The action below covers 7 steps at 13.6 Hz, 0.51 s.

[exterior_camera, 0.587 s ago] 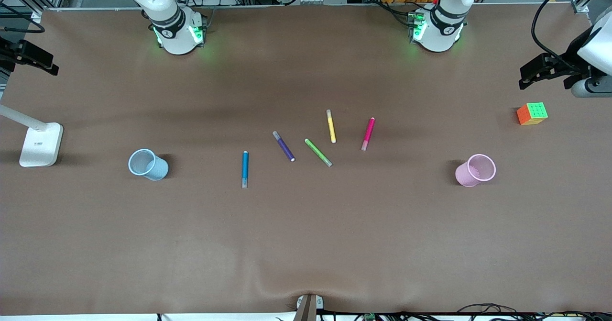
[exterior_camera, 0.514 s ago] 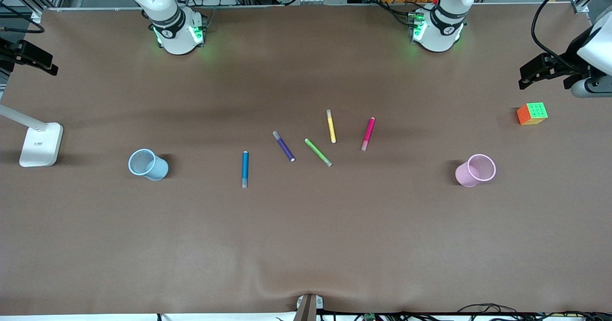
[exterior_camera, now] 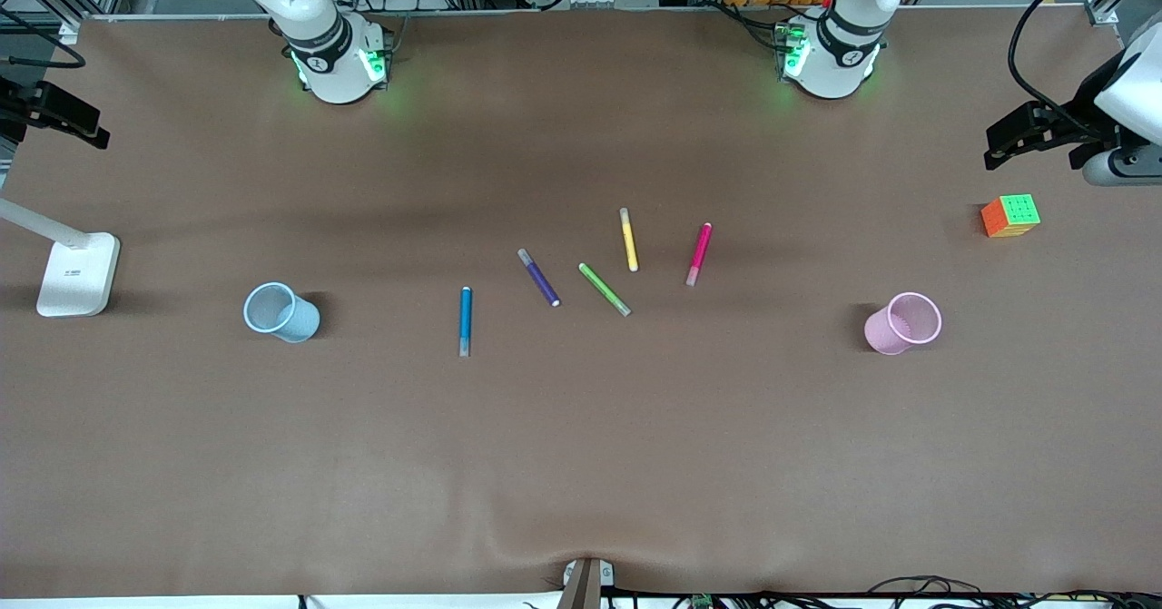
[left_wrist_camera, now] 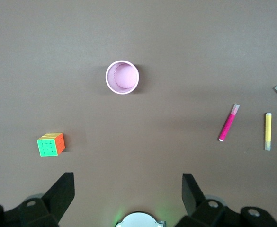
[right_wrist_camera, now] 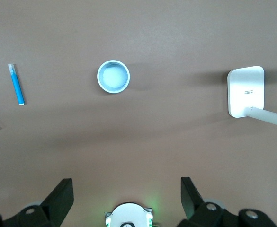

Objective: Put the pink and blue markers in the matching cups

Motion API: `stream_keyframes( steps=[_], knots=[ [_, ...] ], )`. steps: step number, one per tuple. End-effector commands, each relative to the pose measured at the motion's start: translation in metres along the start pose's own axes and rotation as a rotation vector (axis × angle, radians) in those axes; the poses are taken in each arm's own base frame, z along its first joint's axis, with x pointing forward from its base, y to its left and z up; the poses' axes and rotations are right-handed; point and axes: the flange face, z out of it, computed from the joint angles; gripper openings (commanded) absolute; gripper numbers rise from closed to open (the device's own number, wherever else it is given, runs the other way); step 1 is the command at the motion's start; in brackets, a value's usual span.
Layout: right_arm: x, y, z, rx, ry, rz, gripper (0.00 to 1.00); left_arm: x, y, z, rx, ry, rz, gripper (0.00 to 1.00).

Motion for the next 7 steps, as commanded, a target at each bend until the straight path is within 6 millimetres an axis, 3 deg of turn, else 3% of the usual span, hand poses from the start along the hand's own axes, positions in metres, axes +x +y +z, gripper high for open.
stream_keyframes(
  steps=[1,4,7],
  knots=[
    [0.001,-0.019,0.0,-0.008,0.015,-0.024,1.0,0.012,0.007,0.006,-0.013,-0.025,0.019,1.0],
    [0.002,-0.035,0.002,-0.01,0.007,-0.055,1.0,0.016,0.018,0.02,-0.018,-0.059,0.036,1.0],
    [0.004,-0.043,0.004,-0.009,0.003,-0.073,1.0,0.028,0.049,0.046,-0.02,-0.109,0.061,1.0]
  ],
)
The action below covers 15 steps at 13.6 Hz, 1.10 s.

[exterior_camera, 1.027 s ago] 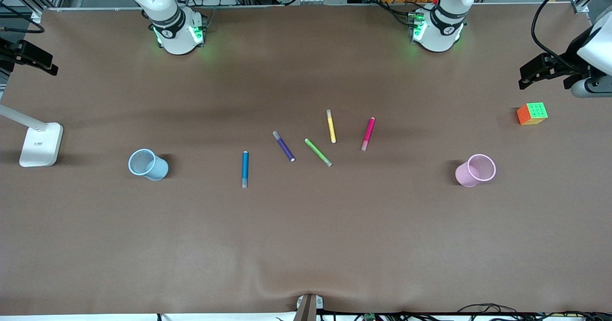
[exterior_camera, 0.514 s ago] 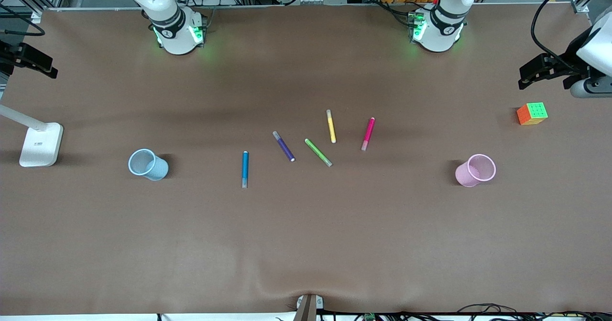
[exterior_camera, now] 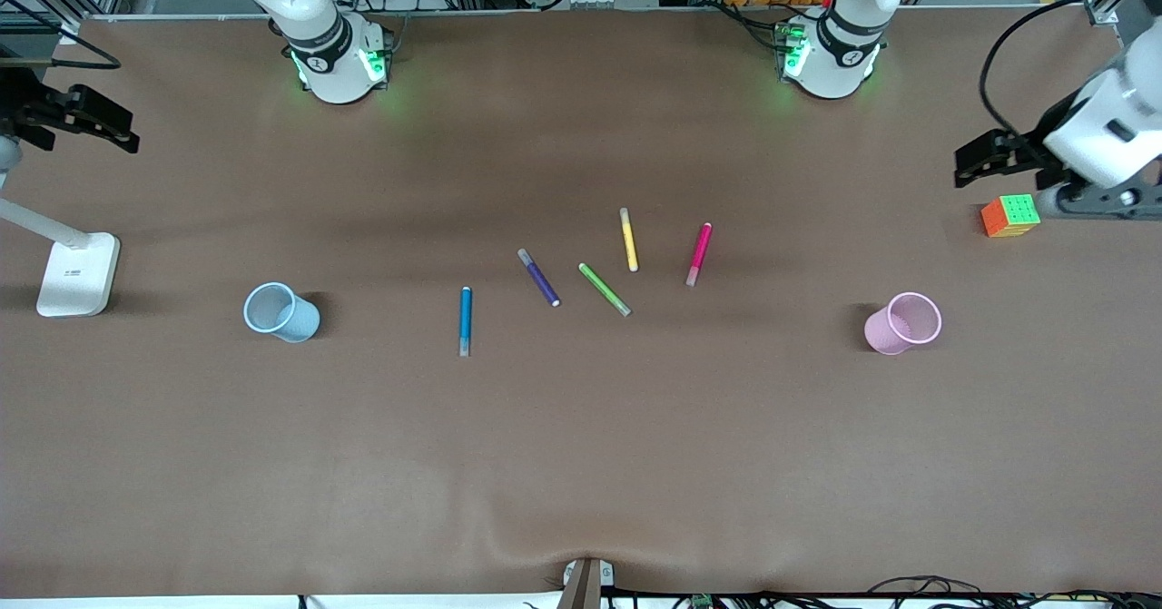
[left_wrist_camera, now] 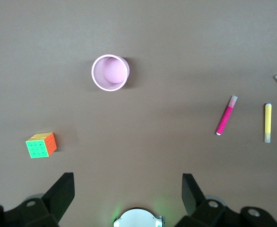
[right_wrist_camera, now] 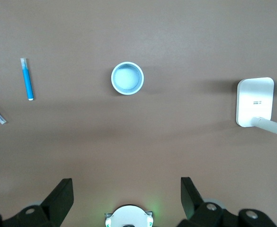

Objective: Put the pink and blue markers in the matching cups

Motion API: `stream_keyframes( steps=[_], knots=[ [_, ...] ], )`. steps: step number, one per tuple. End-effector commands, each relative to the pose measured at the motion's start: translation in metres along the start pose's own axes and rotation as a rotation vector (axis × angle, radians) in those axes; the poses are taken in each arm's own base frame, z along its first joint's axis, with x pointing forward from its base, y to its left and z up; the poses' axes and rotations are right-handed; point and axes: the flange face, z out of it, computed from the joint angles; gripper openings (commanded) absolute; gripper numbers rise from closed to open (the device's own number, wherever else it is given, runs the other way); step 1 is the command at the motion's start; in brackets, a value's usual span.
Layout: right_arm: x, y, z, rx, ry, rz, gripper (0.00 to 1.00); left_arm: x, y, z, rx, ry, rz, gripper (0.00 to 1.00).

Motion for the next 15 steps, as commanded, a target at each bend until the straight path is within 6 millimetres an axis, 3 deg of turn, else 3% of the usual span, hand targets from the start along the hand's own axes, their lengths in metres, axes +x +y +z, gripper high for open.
stream_keyframes(
  steps=[1,4,11,13,15],
  knots=[
    [0.002,-0.009,0.003,0.018,-0.004,-0.005,1.0,0.012,0.028,0.015,-0.013,-0.048,0.028,1.0],
    [0.002,-0.021,0.004,0.031,-0.009,-0.026,1.0,0.025,0.06,0.045,-0.014,-0.107,0.048,1.0],
    [0.003,-0.019,0.005,0.033,-0.013,-0.022,1.0,0.038,0.153,0.116,0.074,-0.205,0.093,1.0],
    [0.004,-0.02,0.007,0.033,-0.016,-0.025,1.0,0.034,0.178,0.121,0.137,-0.165,0.146,1.0],
    [0.005,-0.034,0.008,0.064,-0.019,-0.049,1.0,0.032,0.179,0.121,0.139,-0.167,0.168,1.0]
  ],
)
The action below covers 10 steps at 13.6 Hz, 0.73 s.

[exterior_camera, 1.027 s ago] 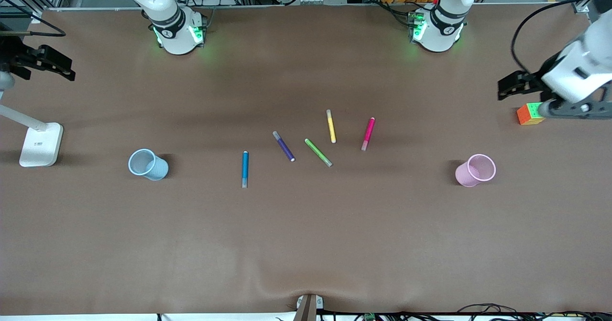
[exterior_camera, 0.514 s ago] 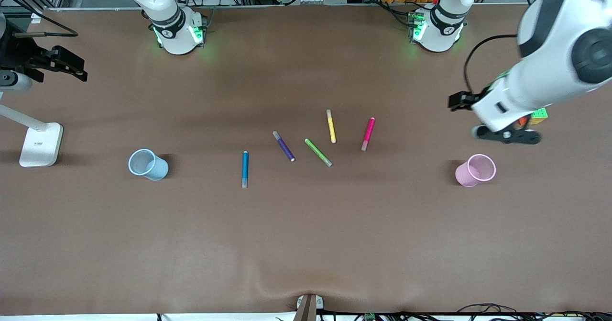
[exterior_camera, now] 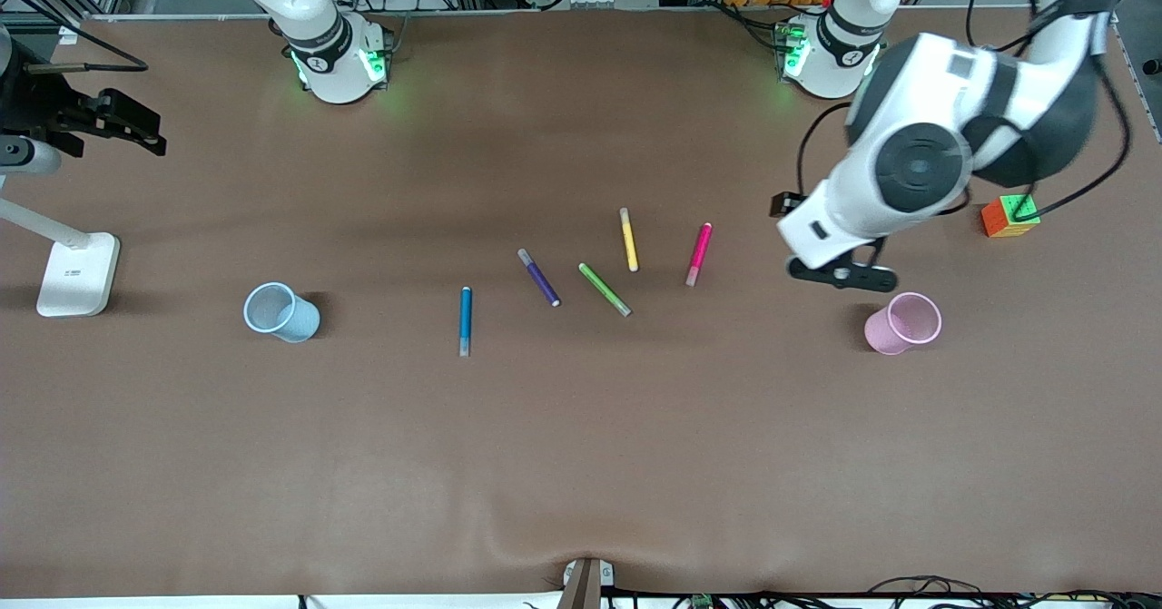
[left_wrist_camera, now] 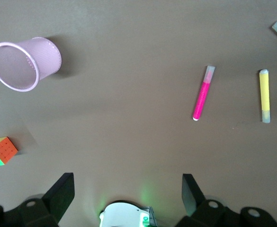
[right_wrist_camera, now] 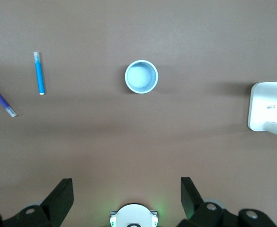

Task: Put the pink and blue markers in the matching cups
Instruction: 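Move the left gripper toward the pink marker while the right gripper rises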

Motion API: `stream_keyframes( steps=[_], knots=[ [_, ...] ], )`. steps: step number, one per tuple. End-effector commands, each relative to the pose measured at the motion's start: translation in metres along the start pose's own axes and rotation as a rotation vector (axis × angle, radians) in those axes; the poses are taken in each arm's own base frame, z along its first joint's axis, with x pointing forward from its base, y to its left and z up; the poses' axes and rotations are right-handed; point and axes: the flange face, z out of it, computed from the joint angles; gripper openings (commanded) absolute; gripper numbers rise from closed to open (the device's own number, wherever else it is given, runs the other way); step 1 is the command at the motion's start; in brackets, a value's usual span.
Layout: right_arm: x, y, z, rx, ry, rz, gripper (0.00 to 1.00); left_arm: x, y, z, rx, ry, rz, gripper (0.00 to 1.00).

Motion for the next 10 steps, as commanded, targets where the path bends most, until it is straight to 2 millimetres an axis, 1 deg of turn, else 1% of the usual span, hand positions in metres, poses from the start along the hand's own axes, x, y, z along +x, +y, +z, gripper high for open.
stream_keyframes(
  steps=[1,2,3,5,6,8,9,10],
  knots=[
    [0.002,-0.014,0.003,0.033,-0.005,-0.013,1.0,-0.002,-0.004,-0.001,0.026,0.009,0.022,1.0],
    [0.007,-0.015,0.009,0.035,-0.016,-0.014,1.0,0.001,-0.001,0.006,0.029,0.0,0.037,1.0],
    [0.013,-0.023,0.015,0.038,-0.022,-0.03,1.0,0.008,0.0,0.012,0.027,-0.008,0.04,1.0],
    [0.03,-0.043,0.03,0.07,-0.019,-0.06,1.0,0.01,0.003,0.014,0.029,-0.004,0.045,1.0],
    [0.034,-0.055,0.033,0.089,-0.014,-0.08,1.0,0.009,0.01,0.013,0.035,0.001,0.058,1.0],
    [0.039,-0.083,0.038,0.092,0.0,-0.125,1.0,0.01,0.012,0.008,0.063,0.018,0.077,1.0],
    [0.041,-0.089,0.039,0.091,0.004,-0.135,1.0,0.013,0.012,0.014,0.061,0.007,0.08,1.0],
    [0.043,-0.096,0.044,0.089,0.0,-0.145,1.0,0.014,0.012,0.014,0.059,0.006,0.08,1.0]
  ],
)
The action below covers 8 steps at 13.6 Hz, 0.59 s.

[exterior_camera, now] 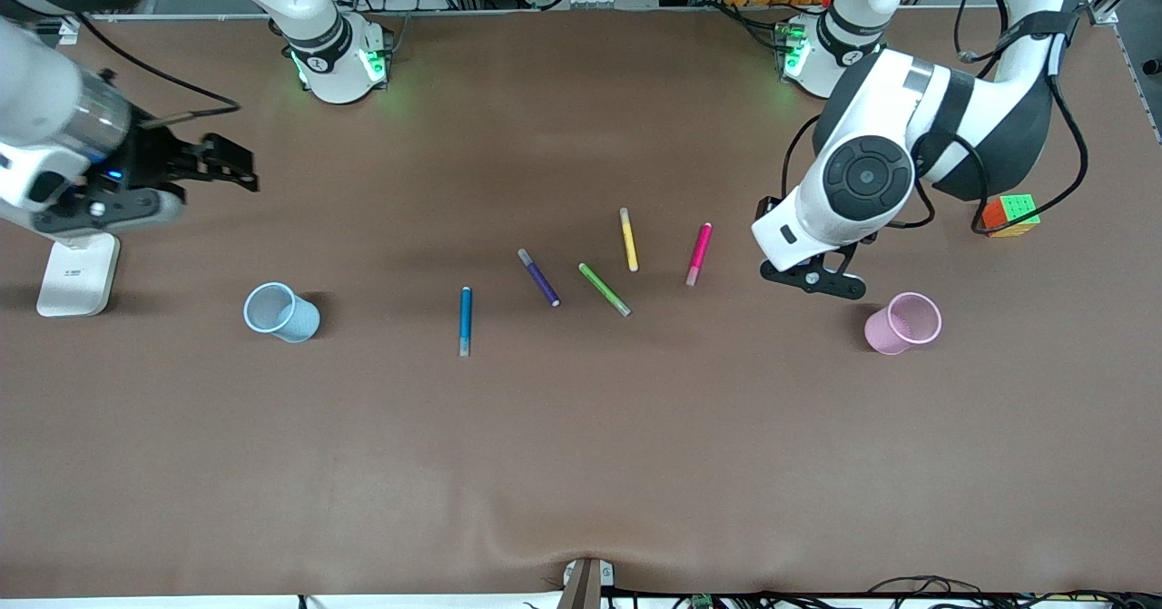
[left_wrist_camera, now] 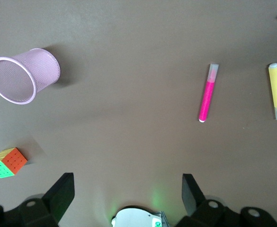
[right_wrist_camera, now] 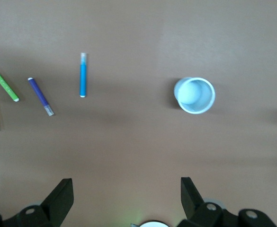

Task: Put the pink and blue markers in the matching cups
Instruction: 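Move the left gripper toward the pink marker while the right gripper rises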

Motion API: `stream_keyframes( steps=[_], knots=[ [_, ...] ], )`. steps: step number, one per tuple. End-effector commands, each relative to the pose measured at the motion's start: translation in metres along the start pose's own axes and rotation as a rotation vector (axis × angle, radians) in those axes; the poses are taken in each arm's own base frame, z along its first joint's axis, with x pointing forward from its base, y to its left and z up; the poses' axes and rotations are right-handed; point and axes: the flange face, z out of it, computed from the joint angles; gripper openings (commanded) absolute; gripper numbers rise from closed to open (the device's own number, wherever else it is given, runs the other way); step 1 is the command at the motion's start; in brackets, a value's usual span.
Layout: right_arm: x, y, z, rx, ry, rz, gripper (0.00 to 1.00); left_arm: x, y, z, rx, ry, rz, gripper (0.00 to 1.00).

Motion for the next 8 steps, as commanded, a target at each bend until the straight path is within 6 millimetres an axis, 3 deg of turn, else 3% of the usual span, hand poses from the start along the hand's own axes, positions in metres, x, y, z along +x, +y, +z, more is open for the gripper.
stream_keyframes(
  steps=[1,5,8],
  knots=[
    [0.003,-0.012,0.0,0.01,0.012,-0.008,1.0,0.003,-0.001,-0.008,0.016,0.02,0.031,1.0],
    [0.008,-0.016,0.009,0.034,-0.009,0.056,1.0,0.002,0.005,-0.01,-0.002,0.016,0.09,1.0],
    [0.009,-0.028,0.014,0.04,-0.017,0.084,1.0,0.007,0.041,0.006,0.017,-0.007,0.145,1.0]
  ],
)
